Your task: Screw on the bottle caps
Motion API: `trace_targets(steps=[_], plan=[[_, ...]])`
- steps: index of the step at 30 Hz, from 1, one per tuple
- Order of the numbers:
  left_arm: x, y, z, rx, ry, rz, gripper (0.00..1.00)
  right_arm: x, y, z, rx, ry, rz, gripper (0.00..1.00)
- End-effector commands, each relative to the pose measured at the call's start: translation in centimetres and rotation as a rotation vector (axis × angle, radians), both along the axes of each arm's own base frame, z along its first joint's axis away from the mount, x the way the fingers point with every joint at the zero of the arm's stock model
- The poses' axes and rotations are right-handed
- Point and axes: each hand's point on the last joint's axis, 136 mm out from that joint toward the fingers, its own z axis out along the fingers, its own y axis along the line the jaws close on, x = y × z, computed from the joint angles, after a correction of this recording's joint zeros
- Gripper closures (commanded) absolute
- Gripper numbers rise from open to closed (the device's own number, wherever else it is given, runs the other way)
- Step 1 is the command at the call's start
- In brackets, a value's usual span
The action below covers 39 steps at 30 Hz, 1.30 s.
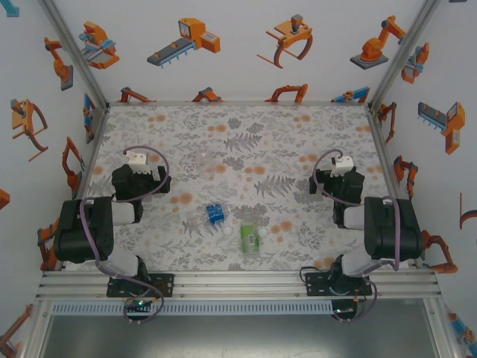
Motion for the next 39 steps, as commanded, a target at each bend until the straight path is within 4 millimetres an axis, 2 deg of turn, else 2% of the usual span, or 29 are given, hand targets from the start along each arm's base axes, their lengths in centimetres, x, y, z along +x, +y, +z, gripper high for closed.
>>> trace_targets(steps=[1,5,9,15,28,32,39], plan=[[0.2,-0.1,1.1,0.006,-0.044,-0.013,0.03,0.6,0.0,1.3,-0.005,-0.048,0.003,0.01],[0.2,-0.1,1.1,0.005,-0.045,-0.013,0.03,0.7,-0.2,1.2,-0.003,-0.04,-0.006,0.01],[0.2,-0.1,1.1,0.005,-0.044,-0.011,0.03,1.2,-1.3,1.0,0.001,-0.019,-0.075,0.01],[0.8,1.7,0.8,0.01,-0.023,0.098,0.03,1.4,-1.8,0.9,0.002,-0.002,-0.106,0.01],[0.8,1.6,0.8,0.012,-0.024,0.099,0.03,1.5,-2.7,0.7,0.001,0.012,-0.16,0.01],[1.0,2.0,1.4,0.017,-0.014,0.122,0.03,1.2,-2.3,1.6,0.001,-0.011,-0.14,0.01],[1.3,4.1,4.2,0.02,0.093,0.256,0.03,0.2,-1.9,4.2,-0.002,-0.019,-0.129,0.04]])
